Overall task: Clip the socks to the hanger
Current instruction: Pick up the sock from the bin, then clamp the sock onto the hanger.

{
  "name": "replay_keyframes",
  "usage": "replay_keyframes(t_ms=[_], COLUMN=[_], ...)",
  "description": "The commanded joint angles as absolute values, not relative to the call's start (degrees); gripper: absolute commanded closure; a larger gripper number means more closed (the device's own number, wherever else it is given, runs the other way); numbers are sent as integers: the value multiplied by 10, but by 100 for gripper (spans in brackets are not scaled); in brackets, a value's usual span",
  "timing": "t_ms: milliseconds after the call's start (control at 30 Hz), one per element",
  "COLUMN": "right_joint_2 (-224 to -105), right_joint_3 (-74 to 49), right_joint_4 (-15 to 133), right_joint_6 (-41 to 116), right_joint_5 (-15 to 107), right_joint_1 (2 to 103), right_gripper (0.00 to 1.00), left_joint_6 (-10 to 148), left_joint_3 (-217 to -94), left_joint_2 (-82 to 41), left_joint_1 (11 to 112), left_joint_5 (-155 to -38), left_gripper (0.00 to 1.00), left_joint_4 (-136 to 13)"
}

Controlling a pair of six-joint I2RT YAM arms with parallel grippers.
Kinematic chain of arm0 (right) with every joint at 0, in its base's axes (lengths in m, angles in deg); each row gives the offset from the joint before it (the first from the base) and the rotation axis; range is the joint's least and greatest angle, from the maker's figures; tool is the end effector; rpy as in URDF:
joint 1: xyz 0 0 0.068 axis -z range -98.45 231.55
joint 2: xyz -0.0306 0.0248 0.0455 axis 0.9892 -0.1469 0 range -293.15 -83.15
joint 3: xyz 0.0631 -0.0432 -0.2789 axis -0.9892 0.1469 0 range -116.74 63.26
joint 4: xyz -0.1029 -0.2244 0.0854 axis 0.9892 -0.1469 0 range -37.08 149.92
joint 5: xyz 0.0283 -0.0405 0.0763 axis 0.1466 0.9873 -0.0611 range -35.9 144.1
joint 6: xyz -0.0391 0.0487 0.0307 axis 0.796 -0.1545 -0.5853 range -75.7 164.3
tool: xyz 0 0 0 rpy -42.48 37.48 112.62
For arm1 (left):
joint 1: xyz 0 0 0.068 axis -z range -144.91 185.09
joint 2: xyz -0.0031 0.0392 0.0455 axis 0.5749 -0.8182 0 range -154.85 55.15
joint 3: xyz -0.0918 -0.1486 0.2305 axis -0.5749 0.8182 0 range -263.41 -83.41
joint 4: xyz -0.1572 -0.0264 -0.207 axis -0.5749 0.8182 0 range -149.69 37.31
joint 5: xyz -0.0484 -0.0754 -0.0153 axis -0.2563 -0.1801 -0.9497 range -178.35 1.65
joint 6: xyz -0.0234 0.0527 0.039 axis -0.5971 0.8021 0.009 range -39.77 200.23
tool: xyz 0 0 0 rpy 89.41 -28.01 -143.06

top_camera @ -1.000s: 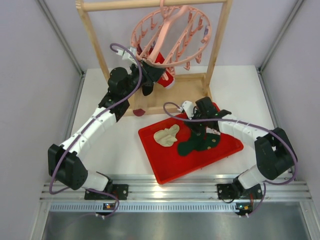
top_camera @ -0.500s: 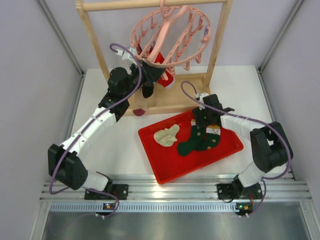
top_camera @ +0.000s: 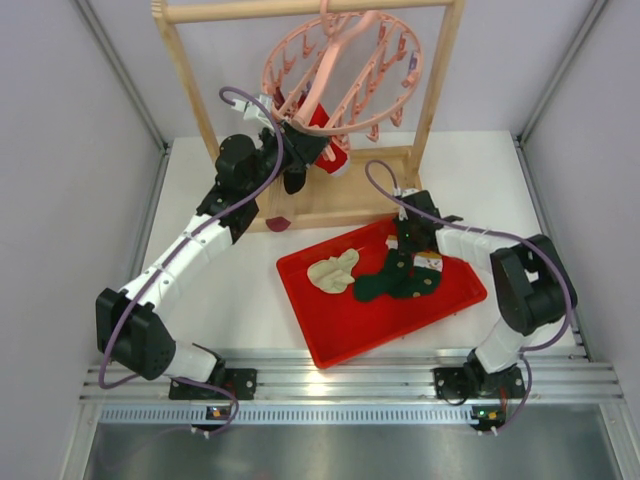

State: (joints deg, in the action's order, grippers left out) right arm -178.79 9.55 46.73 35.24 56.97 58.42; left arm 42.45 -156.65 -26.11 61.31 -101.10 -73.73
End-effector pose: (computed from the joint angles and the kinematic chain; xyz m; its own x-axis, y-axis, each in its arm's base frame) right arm 0.3179 0.1327 0.1671 -0.8026 -0.1718 -0.5712 -0.2426 0.9689 0.0495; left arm 0.3143 -0.1687 0.4299 -0.3104 -0.5133 -0.8001 0.5537 0.5865 -0.5911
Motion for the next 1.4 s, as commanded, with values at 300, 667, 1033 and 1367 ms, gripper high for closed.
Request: replay_keyframes(t_ms=[300,667,1033,1367], right_joint_2=[-1537,-1588,-1627,-1638], right_joint_3=[90,-51,-81,-94], right_joint_4=[576,595,670,706], right_joint_6=[513,559,498,447], right_joint_5=[310,104,95,87], right_joint_1=[587,583,568,566], right_gripper=[100,100,100,100], left_joint_6=[411,366,343,340], left_joint_3=[-1565,-1557,-1556,-1555], left_joint_2=[-235,-251,-263,-271], left_joint_1=[586,573,571,571], left_joint_5=[-1043,-1145,-1174,-1188], left_gripper=[100,100,100,100], left_joint_4=[-781,-828,-847,-849])
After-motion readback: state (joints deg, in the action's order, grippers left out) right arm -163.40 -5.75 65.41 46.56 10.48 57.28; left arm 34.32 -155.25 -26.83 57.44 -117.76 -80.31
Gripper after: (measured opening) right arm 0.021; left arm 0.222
